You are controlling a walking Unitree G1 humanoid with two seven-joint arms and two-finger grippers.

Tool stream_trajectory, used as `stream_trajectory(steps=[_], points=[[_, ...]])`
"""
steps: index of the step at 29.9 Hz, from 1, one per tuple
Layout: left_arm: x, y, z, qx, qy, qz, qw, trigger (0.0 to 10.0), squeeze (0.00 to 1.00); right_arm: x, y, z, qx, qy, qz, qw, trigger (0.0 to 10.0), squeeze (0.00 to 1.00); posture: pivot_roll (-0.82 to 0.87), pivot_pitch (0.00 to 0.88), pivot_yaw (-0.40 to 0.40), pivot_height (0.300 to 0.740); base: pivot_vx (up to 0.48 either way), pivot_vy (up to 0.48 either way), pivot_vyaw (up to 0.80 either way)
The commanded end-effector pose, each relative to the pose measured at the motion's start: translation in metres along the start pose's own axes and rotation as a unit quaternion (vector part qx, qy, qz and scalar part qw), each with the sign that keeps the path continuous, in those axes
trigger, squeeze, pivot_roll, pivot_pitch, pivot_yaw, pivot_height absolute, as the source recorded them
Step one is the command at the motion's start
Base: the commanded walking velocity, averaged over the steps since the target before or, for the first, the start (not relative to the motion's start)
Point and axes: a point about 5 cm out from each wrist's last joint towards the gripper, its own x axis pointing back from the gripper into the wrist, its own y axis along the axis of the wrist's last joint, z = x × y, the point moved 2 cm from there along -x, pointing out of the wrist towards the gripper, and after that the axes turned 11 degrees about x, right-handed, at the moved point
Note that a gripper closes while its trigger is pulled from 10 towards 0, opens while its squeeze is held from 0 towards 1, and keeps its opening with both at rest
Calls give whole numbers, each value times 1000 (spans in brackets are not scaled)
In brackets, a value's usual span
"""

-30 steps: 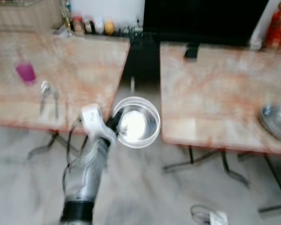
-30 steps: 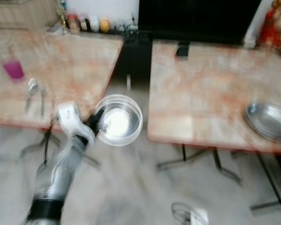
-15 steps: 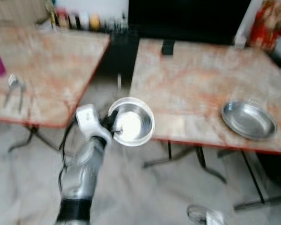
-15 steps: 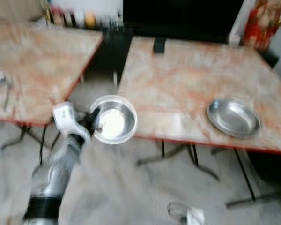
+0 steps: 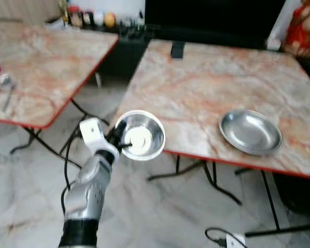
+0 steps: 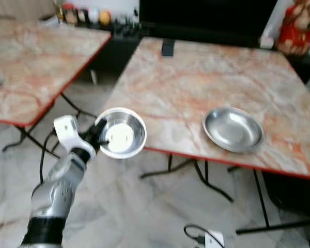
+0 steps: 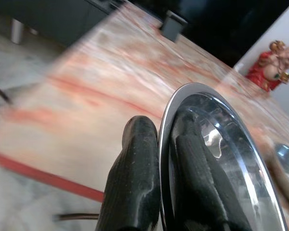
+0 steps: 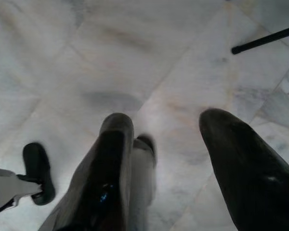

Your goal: Setting the table

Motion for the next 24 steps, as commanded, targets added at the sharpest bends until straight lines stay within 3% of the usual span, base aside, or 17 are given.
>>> stream_trajectory(steps=[1, 15, 24], points=[[-2, -1, -10, 1, -20, 1, 1000, 10000, 0, 1, -3, -9, -4, -13, 3, 1000, 10000, 0, 99, 0, -53, 731, 0, -364, 0], [-2, -1, -11, 1, -21, 1, 1000, 10000, 0, 1, -3, -9, -4, -13, 3, 1000, 10000, 0, 99, 0, -53, 731, 0, -363, 0], [0, -3, -11, -52, -55, 33, 997, 10000, 0, 1, -3, -11, -3, -16, 3, 1000, 10000, 0, 102, 0, -62, 731, 0, -313, 0]])
